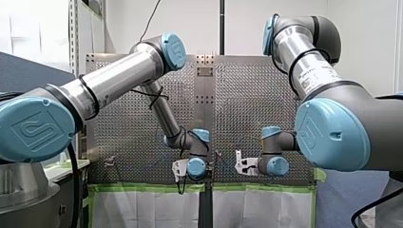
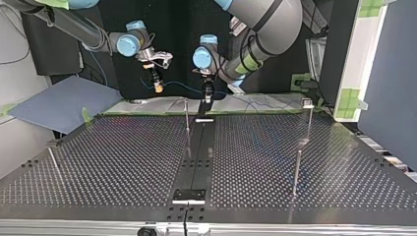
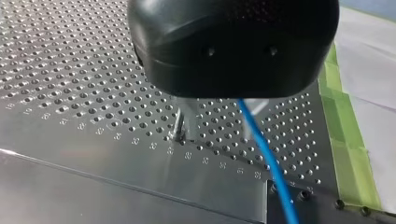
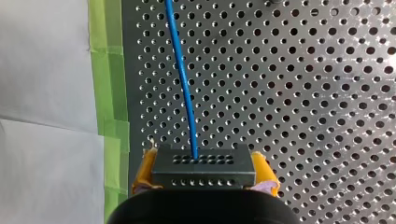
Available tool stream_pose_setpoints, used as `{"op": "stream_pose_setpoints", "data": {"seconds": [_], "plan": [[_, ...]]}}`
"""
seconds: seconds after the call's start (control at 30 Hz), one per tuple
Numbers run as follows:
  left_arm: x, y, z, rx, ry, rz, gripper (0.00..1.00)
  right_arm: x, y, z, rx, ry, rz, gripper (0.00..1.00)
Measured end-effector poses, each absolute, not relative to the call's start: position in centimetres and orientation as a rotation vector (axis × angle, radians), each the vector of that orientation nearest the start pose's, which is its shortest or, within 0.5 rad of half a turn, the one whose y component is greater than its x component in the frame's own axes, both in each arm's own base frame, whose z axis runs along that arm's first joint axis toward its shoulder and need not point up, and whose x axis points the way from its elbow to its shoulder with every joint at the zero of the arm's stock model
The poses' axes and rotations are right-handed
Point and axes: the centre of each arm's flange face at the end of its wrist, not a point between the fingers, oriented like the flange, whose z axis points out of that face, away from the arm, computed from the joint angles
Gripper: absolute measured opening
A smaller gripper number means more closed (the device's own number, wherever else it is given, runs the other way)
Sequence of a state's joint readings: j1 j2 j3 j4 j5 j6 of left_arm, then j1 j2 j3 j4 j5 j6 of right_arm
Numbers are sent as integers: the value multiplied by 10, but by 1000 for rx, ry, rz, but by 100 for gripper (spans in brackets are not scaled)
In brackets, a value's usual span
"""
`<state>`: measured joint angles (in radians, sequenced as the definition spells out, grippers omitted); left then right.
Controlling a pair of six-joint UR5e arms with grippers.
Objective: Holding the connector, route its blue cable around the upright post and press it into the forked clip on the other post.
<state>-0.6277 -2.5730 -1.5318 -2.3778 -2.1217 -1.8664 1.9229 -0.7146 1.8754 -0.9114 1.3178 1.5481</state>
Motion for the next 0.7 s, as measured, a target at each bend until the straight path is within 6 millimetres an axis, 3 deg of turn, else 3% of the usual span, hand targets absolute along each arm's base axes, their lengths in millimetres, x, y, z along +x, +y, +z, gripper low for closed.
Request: {"op": "stream_pose_setpoints", "data": {"seconds": [0.03,0.7], "plan": [[474,-445,-45,-107,1741,-187,0,337,-458,-39,1859,-1014,1489,0],[473,-446,-45,-100,1743,-184,2,335,-461,-38,1848,-1011,1491,0]]}}
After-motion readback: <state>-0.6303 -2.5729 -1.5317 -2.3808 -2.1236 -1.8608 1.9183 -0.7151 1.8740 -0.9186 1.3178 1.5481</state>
